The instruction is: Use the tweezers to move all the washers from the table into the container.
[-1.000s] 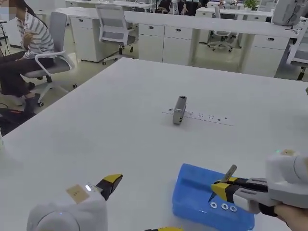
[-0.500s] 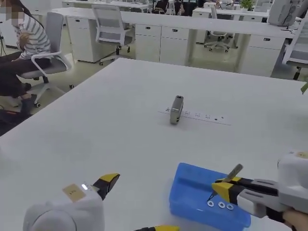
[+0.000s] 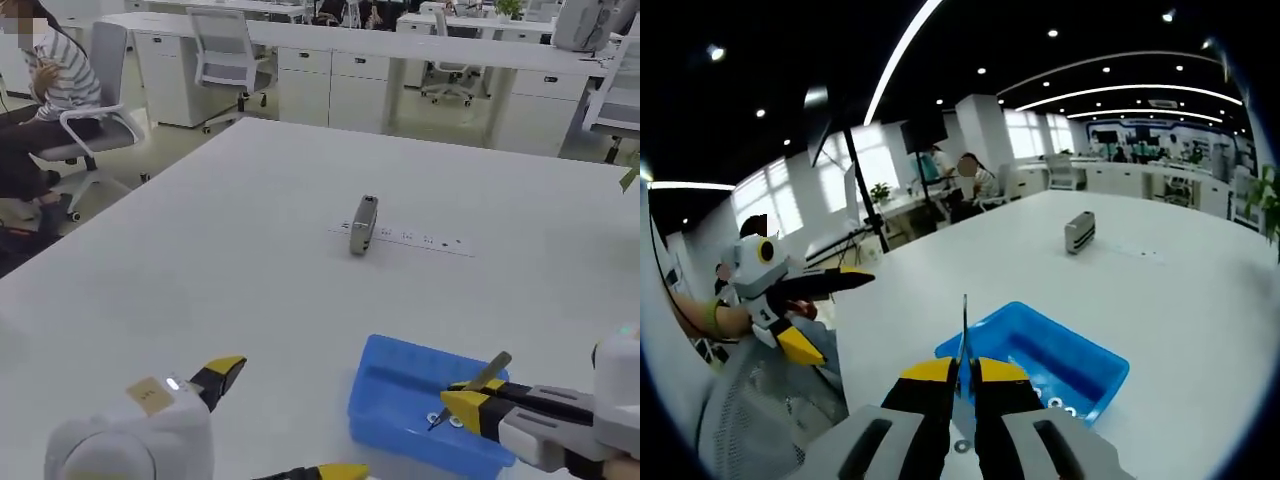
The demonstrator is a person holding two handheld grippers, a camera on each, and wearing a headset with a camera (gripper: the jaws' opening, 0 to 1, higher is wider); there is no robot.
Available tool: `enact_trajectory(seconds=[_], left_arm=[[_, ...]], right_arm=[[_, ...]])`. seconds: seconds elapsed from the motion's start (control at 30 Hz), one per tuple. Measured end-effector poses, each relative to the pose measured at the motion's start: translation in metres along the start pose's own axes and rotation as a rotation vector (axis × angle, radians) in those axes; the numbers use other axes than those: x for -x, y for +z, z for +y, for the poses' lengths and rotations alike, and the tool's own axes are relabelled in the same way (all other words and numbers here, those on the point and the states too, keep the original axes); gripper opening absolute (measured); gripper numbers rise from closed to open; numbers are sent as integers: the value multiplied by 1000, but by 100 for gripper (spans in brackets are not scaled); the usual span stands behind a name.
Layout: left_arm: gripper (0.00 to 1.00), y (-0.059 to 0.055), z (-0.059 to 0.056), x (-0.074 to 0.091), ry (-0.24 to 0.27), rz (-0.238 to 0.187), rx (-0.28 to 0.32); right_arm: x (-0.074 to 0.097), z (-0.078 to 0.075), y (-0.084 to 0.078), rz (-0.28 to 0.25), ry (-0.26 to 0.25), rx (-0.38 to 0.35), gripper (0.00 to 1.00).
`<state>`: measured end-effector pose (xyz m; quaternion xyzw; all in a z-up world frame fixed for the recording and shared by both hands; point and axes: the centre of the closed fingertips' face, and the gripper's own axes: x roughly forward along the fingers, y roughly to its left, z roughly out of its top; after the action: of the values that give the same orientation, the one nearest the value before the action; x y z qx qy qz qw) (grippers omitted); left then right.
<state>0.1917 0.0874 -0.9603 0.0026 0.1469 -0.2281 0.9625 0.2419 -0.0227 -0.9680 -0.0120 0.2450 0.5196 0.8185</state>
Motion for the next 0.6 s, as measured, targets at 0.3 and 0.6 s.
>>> enact_trajectory(seconds=[0.3,0.6], left_arm=[[96,0,-1,0,-4,4,-1],[96,-1,-1,-1,-5,4,-3]], right_arm=[[-3,6,-18,34,22,-31,4],[-9,6,-40,91,30,-57,4]])
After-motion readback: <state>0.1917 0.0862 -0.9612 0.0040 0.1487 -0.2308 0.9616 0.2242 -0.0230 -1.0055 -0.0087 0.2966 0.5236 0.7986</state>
